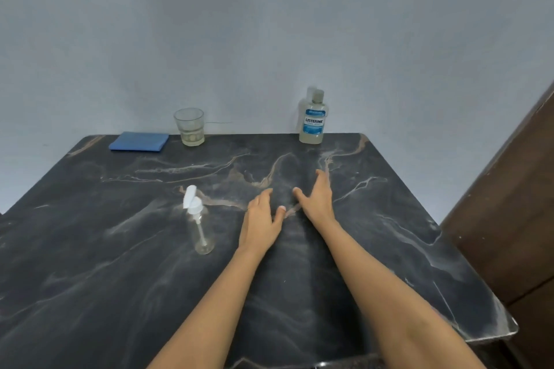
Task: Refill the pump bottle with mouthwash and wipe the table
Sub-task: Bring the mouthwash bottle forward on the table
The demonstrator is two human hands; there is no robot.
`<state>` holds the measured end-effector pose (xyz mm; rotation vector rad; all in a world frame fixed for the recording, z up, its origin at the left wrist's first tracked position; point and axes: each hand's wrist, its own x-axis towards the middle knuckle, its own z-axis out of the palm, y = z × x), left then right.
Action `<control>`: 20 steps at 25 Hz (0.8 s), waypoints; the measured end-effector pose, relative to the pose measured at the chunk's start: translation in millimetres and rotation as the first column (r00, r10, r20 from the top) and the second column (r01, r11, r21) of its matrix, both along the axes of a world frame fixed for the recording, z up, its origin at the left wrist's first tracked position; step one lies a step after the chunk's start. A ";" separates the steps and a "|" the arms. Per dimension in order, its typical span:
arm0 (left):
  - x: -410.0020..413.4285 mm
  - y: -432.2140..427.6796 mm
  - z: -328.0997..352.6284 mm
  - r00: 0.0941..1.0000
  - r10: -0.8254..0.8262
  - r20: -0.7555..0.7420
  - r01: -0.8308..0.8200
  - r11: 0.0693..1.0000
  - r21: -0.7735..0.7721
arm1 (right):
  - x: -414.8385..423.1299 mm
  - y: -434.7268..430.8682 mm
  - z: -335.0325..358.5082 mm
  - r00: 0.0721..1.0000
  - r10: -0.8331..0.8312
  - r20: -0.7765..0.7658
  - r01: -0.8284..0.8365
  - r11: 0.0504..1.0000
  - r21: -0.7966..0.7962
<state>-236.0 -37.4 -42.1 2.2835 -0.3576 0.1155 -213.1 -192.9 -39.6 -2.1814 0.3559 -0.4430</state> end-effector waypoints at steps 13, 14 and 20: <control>28.4 -11.2 -17.5 0.989 0.092 0.118 -0.117 0.966 0.232 | 202.9 -47.4 4.0 0.941 -0.325 0.099 0.306 0.937 0.166; 28.1 -11.4 -17.5 0.988 0.092 0.121 -0.118 0.965 0.233 | 212.1 -48.0 3.5 0.932 -0.349 0.093 0.332 0.929 0.162; 27.7 -11.9 -17.7 0.989 0.092 0.118 -0.116 0.969 0.219 | 229.6 -49.1 7.9 0.882 -0.468 0.060 0.468 0.883 0.011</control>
